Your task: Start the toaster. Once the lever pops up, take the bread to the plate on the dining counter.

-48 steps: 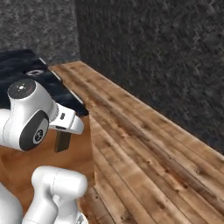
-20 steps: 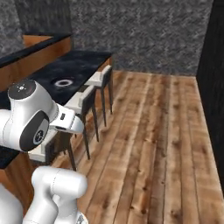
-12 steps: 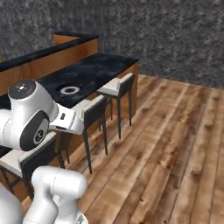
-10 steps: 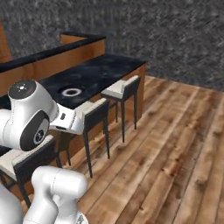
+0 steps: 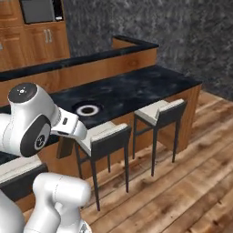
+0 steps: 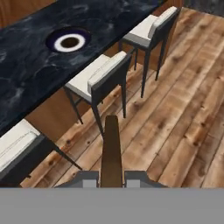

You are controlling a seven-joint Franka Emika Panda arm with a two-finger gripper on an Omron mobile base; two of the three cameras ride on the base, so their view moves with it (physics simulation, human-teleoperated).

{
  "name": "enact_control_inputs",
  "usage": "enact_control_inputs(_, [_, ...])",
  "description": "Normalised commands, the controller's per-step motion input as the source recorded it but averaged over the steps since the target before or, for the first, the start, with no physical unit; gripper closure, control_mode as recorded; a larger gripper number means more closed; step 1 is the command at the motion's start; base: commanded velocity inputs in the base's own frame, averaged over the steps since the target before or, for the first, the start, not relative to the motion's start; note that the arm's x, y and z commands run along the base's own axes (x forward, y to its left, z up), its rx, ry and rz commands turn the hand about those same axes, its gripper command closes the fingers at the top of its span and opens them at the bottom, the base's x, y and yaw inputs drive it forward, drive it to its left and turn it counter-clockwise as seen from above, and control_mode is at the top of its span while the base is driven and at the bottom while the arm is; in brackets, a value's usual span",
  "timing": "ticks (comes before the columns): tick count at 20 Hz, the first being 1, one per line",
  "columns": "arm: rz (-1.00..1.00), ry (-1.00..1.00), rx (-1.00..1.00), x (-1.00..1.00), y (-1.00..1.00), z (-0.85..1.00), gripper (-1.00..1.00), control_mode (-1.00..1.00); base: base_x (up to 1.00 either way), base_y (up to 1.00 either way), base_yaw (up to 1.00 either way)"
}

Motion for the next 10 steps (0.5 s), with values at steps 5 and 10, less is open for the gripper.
enact_control_inputs(5, [0.00,0.00,0.00,0.00,0.00,0.00,1.00,1.00,0.50,-0.77,0.62])
enact_control_inputs(10, [0.00,0.00,0.00,0.00,0.00,0.00,1.00,1.00,0.42,-0.65,0.66])
